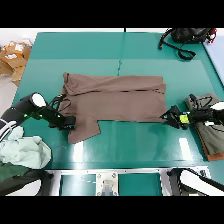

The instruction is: Fold the shirts.

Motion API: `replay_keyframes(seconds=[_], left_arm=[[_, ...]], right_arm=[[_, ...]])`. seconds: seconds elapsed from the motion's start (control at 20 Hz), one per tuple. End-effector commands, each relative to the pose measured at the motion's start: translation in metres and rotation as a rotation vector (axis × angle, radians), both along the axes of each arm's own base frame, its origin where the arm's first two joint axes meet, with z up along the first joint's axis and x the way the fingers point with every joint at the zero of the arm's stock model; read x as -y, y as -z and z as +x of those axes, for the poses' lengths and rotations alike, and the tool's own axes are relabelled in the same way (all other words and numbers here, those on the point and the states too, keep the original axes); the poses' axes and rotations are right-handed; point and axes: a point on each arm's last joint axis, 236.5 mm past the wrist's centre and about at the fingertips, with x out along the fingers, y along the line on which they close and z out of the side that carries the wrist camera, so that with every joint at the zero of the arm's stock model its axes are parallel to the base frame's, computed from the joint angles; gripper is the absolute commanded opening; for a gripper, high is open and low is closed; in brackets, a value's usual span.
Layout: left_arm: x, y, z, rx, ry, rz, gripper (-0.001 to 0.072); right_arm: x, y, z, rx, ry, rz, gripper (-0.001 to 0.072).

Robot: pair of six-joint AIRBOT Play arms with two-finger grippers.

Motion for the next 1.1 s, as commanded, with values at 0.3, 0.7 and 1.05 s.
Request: replay_keyframes(seconds=[0.3,0.7,1.05], left_arm=[[0.000,-0.002,0.000,-0.002,0.012,0.001,0.0028],[0.000,-0.015,0.009,0.029,0.053,0.000,0.0027],[-0.021,-0.089,-0.011,0.186,0.082,0.070,0.0027]], right_arm=[[-0.006,0.038,0.027,0.085,0.228,-0.040,0.0515],[-0.019,0.043,0.048,0.138,0.230,-0.055,0.0018],[0.006,0.040,-0.022,-0.003,-0.042,-0.204,0.0014]])
